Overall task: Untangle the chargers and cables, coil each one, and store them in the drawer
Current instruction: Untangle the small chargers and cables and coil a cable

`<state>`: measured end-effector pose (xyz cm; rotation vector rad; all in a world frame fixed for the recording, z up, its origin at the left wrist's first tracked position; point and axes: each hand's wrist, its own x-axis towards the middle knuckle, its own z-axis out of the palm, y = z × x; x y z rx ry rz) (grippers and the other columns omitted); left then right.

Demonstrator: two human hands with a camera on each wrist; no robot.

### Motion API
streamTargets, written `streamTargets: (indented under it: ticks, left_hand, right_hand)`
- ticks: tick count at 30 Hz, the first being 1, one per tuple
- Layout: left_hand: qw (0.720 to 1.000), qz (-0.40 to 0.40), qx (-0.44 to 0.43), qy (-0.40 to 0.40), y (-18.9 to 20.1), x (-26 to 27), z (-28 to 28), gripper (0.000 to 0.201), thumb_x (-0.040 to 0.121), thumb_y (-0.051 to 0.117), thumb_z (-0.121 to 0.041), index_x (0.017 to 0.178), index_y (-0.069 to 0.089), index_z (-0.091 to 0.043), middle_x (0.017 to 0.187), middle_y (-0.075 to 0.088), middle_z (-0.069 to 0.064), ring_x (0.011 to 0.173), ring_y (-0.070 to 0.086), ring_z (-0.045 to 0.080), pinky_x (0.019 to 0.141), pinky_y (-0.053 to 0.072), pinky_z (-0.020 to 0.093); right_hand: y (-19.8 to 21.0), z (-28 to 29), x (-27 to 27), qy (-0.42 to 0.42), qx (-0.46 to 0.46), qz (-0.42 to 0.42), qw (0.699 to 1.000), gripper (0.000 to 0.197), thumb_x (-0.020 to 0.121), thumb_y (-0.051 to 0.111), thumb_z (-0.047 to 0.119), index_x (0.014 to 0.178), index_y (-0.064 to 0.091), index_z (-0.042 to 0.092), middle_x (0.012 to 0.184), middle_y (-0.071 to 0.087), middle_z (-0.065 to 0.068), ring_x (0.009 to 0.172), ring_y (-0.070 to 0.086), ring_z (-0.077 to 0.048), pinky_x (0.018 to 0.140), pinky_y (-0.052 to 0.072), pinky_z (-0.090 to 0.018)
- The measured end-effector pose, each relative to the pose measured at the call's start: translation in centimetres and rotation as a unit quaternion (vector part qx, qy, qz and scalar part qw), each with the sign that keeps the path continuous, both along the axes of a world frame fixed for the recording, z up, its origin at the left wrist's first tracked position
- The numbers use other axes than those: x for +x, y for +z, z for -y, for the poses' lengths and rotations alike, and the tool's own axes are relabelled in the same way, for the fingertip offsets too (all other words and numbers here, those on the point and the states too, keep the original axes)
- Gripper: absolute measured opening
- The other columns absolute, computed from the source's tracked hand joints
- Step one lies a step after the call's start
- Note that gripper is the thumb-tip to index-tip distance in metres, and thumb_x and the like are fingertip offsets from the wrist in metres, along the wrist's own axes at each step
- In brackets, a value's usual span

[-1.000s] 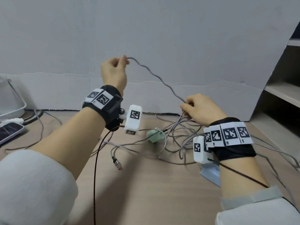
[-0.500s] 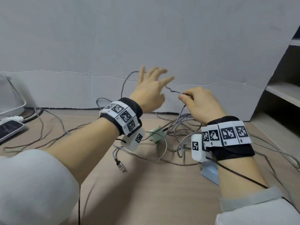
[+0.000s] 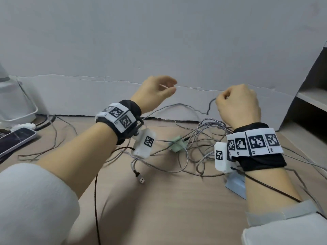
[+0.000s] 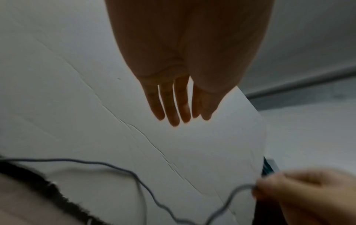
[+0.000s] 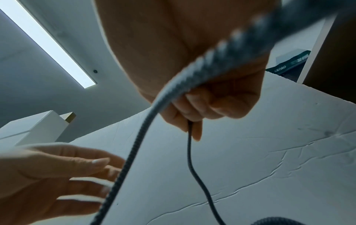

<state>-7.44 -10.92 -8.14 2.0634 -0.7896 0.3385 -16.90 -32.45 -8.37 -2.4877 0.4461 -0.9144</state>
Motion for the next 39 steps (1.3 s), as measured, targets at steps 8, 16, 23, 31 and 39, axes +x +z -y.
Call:
streamTargets:
  ticks: [8,16,23,31,39]
  left_hand:
    - [0.959,-0.193,0.145,0.148,-2.0,0.2,-11.3,0.018,0.097,0.062,-0.016,0.104,0.07,-0.002,0.094,0.076,0.013,0.073,0.07,0.017,0.076,0.061,0.034]
    - [0.872,-0.251,0.371,0.2,-5.2,-1.8,-14.2,0.05,0.088,0.074,-0.042,0.118,0.063,-0.004,0.105,0.069,0.01,0.092,0.068,0.026,0.085,0.06,0.039]
    - [0.846,-0.241,0.426,0.209,-7.2,-0.9,-14.5,0.038,0.083,0.071,-0.032,0.116,0.064,-0.016,0.095,0.07,0.004,0.084,0.069,0.022,0.079,0.062,0.038]
    - [0.91,-0.411,0.005,-0.051,-5.1,-1.9,-16.8,0.023,0.08,0.065,0.0,0.101,0.06,-0.009,0.088,0.062,0.006,0.073,0.063,0.017,0.063,0.057,0.031]
    - [0.938,-0.283,-0.149,-0.13,-3.4,-1.6,-16.0,0.02,0.073,0.064,-0.018,0.056,0.053,-0.016,0.065,0.055,0.011,0.066,0.051,0.027,0.069,0.044,0.034]
  right_hand:
    - [0.5,-5.7,-0.8,-0.009,-0.06,-0.142,0.988,0.04,0.088,0.061,0.021,0.126,0.06,0.013,0.142,0.035,-0.02,0.128,0.033,-0.044,0.106,0.03,-0.051]
    - [0.4,-16.8,2.7,0.244,-0.106,-0.213,0.94,0.031,0.089,0.058,0.019,0.118,0.066,0.015,0.116,0.068,-0.012,0.109,0.062,-0.034,0.095,0.052,-0.041]
    - [-3.8,-20.7,6.0,0.347,-0.134,-0.301,0.878,0.046,0.091,0.05,0.007,0.134,0.059,0.021,0.133,0.061,-0.006,0.124,0.056,-0.026,0.104,0.047,-0.035]
    - [-4.1,-20.3,7.7,0.375,-0.151,-0.215,0.889,0.044,0.085,0.057,0.013,0.122,0.062,0.035,0.109,0.068,0.012,0.115,0.059,-0.015,0.111,0.036,-0.043]
    - [0.3,-14.4,7.5,0.212,-0.263,-0.118,0.934,0.019,0.098,0.05,0.024,0.099,0.069,0.025,0.091,0.068,0.003,0.101,0.06,-0.026,0.108,0.026,-0.04]
